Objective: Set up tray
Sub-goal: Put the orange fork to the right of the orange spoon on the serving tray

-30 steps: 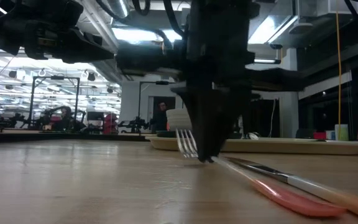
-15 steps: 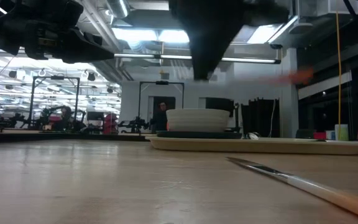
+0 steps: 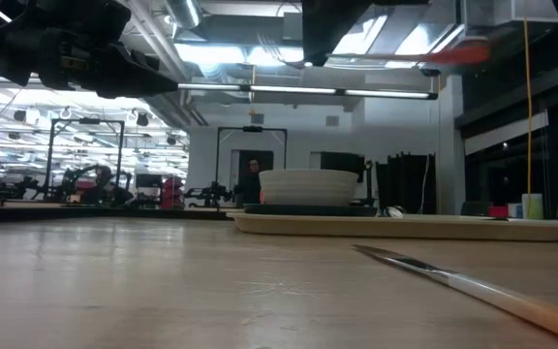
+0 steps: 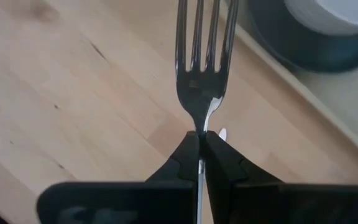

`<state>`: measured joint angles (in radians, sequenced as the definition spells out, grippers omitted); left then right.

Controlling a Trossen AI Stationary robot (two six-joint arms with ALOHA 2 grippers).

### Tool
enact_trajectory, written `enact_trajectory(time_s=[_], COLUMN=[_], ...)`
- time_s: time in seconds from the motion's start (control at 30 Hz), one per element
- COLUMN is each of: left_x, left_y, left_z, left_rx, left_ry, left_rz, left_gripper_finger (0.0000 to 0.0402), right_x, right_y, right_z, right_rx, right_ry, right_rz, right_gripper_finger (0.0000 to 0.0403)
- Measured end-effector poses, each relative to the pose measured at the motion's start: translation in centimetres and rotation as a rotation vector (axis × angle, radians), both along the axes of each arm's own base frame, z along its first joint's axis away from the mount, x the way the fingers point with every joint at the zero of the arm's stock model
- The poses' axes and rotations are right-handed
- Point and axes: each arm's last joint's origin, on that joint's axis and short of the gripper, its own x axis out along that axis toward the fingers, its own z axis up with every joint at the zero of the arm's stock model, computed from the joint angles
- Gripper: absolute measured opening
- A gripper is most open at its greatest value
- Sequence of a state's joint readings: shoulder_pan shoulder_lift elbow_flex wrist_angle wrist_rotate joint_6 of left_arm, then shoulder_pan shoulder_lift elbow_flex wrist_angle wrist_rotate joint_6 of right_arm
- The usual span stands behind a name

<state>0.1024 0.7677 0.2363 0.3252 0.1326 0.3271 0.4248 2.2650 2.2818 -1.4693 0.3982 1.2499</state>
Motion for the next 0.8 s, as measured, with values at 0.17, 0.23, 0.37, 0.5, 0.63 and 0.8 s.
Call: enact_trajectory(time_s=[0.17,0.23,0.37,0.5,0.63,0.8], left_x=[0.0,0.0,0.0,0.0,0.0,0.0], left_y=[0.0,0.0,0.0,0.0,0.0,0.0], left_z=[0.0,0.0,0.0,0.0,0.0,0.0], left_rx=[-0.001,-0.003,-0.015,-0.038,-0.039,-0.054], left_ry=[0.000,0.000,0.001,0.001,0.002,0.002], left_rz=[0.000,0.001,0.001,-0.007,-0.008,-0.005], left_gripper_finger=[0.0004,0.0006,0.0008,0.0005,0.0004,0.0008], right_x=[0.3,0.6,0.6,0.6,0.6,0.7], right_y=[0.4,0.8,1.7,2.8,3.4,3.7], right_z=[-1.0,-1.7,-3.1,-4.9,-6.4,-8.7], right_rx=[0.003,0.001,-0.032,-0.102,-0.120,-0.160], right_ry=[-0.009,-0.030,-0.068,-0.142,-0.189,-0.260], right_rz=[0.037,0.058,0.064,0.054,0.053,0.050], right_gripper_finger=[0.0011,0.0011,0.0012,0.0012,0.0012,0.0012])
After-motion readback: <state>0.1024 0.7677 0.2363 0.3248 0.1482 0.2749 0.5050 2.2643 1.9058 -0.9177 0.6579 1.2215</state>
